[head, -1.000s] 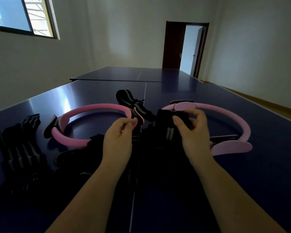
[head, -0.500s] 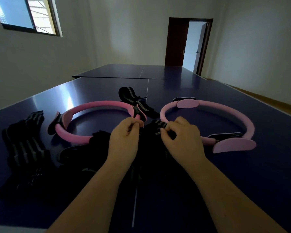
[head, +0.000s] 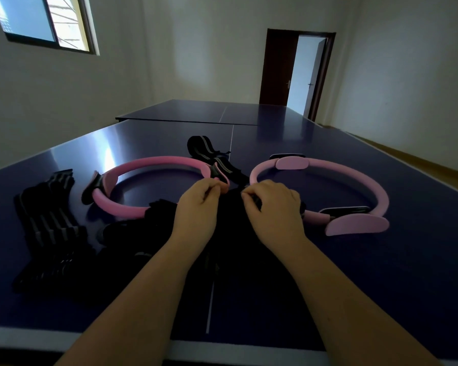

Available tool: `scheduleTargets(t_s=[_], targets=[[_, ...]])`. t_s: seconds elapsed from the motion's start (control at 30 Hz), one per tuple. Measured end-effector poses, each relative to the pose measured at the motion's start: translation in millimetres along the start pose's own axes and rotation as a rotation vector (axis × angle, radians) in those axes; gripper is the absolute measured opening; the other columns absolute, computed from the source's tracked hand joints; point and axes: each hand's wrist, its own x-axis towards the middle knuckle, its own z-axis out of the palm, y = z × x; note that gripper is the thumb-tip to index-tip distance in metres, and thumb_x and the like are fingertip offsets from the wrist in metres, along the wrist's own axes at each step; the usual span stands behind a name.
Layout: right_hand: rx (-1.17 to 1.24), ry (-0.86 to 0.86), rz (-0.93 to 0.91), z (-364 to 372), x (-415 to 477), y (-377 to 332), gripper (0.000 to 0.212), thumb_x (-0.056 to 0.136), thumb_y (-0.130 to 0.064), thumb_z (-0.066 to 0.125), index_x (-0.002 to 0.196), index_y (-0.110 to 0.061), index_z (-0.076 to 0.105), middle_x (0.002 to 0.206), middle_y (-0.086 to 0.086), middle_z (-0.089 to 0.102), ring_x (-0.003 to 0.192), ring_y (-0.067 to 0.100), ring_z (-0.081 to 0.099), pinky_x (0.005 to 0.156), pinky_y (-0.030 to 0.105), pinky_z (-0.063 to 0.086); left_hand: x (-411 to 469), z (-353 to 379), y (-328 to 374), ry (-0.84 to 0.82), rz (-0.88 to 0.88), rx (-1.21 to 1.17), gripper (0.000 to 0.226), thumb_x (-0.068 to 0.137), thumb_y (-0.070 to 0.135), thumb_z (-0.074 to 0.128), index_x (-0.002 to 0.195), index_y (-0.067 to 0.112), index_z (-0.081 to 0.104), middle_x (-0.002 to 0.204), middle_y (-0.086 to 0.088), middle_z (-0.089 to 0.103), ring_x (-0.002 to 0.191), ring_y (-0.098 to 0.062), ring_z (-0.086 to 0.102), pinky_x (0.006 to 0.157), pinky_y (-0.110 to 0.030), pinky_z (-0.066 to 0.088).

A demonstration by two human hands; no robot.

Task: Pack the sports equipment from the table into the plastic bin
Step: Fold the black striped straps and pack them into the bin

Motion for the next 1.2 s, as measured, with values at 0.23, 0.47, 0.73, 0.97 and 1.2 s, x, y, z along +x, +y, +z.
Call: scheduleTargets(t_s=[0.23, 0.47, 0.73, 0.97, 1.2], targets=[[0.390, -0.185, -0.048, -3.8, 12.8, -70.7, 0.017, 0.094, -0.028, 0.061, 0.109, -0.025, 0.068, 0.100, -0.010, 0.068, 0.088, 0.007, 0.062, 0.084, 0.029, 0.050, 0.3, -89.0, 35.2, 0.005, 0.120, 0.142, 0.028, 0.099, 0.013, 0.053, 0.087, 0.033, 0.069, 0.089, 0.013, 0.069, 0.082, 0.003, 0.060, 0.077, -0.015, 0.046], [0.388, -0.497, -0.214, 56.4, 17.7, -204.1, 0.024, 0.090, -0.030, 0.062, 0.114, -0.033, 0.066, 0.106, -0.010, 0.070, 0.101, 0.016, 0.063, 0.093, 0.039, 0.048, 2.0, -229.3, -12.6, 0.059, -0.242, 0.402, 0.018, 0.095, 0.013, 0.055, 0.103, 0.017, 0.070, 0.104, -0.003, 0.068, 0.091, -0.016, 0.060, 0.072, -0.016, 0.046], [-0.050, -0.587, -0.391, 116.3, 21.1, -268.9, 0.032, 0.090, -0.047, 0.061, 0.119, -0.034, 0.062, 0.118, 0.000, 0.062, 0.115, 0.023, 0.052, 0.093, 0.043, 0.033, -13.4, -302.8, -69.0, 0.111, -0.522, 0.343, 0.031, 0.097, 0.008, 0.046, 0.119, 0.014, 0.066, 0.109, -0.011, 0.064, 0.086, -0.022, 0.059, 0.070, -0.031, 0.049], [-0.117, -0.662, -0.371, 136.2, 25.8, -279.4, 0.021, 0.092, -0.029, 0.060, 0.110, -0.034, 0.069, 0.112, -0.004, 0.059, 0.097, 0.018, 0.046, 0.099, 0.048, 0.036, -7.2, -290.2, -89.5, 0.146, -0.649, -0.037, 0.034, 0.096, -0.004, 0.042, 0.123, 0.009, 0.058, 0.100, -0.016, 0.064, 0.090, -0.030, 0.063, 0.088, -0.046, 0.056], [-0.009, -0.586, -0.203, 156.9, 39.1, -280.1, 0.024, 0.095, -0.008, 0.049, 0.112, -0.012, 0.065, 0.120, 0.013, 0.063, 0.092, 0.031, 0.063, 0.075, 0.038, 0.051, -1.0, -285.3, -106.7, 0.127, -0.533, -0.187, 0.046, 0.092, -0.016, 0.039, 0.128, 0.006, 0.057, 0.114, -0.009, 0.063, 0.096, -0.025, 0.064, 0.080, -0.032, 0.057]])
